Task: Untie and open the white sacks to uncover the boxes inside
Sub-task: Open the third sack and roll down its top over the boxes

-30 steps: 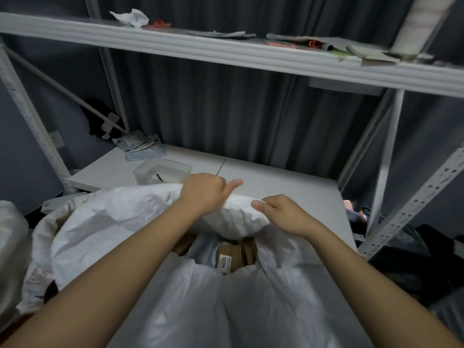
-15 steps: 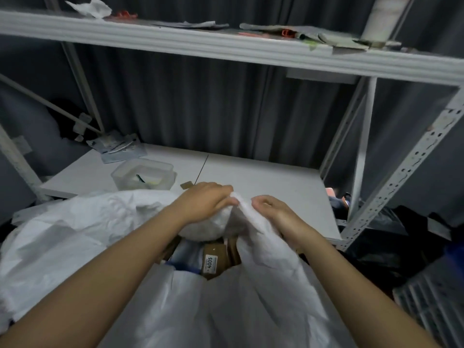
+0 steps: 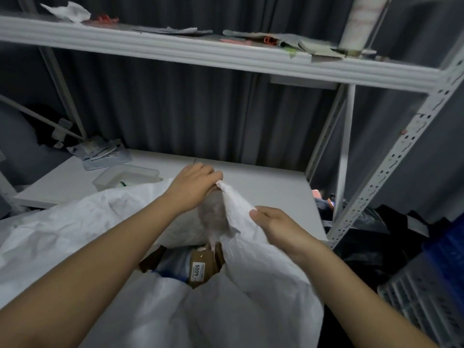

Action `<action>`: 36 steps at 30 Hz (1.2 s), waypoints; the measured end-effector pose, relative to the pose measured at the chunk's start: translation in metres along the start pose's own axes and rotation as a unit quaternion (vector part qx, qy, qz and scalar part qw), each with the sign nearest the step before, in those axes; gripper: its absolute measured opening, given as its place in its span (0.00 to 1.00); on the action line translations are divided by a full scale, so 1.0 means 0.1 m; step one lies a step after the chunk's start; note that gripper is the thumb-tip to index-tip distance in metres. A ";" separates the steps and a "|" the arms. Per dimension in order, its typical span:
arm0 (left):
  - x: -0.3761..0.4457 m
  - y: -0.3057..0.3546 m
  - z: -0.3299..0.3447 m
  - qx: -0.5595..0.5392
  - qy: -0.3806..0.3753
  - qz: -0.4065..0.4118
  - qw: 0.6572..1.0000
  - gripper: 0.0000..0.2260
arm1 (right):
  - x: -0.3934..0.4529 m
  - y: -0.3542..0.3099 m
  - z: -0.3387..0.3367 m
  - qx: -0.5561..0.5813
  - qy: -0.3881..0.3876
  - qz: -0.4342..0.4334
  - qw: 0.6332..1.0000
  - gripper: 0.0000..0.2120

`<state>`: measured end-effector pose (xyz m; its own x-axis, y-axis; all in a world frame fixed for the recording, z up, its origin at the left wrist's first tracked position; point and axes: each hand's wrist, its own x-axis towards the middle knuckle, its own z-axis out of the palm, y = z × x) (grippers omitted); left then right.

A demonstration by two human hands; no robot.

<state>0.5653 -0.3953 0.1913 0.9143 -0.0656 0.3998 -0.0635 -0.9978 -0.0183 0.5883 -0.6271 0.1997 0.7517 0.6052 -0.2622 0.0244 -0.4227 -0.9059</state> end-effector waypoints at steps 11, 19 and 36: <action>0.03 -0.08 -0.80 -0.353 -0.060 -0.345 0.868 0.20 | 0.93 -0.92 0.74 0.393 0.106 -0.011 0.913 0.13; -0.14 -0.39 -0.72 -0.411 0.009 -0.440 0.798 0.10 | 0.98 -0.98 0.77 0.254 -0.046 -0.076 0.963 0.20; -0.05 -0.38 -0.99 -0.458 0.009 -0.424 0.781 0.03 | 0.65 -0.86 0.96 -0.002 0.226 -0.227 0.947 0.11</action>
<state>0.5234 -0.3558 0.2803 0.7778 0.6240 -0.0746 0.2939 -0.2563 0.9208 0.5721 -0.4865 0.2281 0.8682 0.3751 0.3249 0.4151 -0.1903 -0.8896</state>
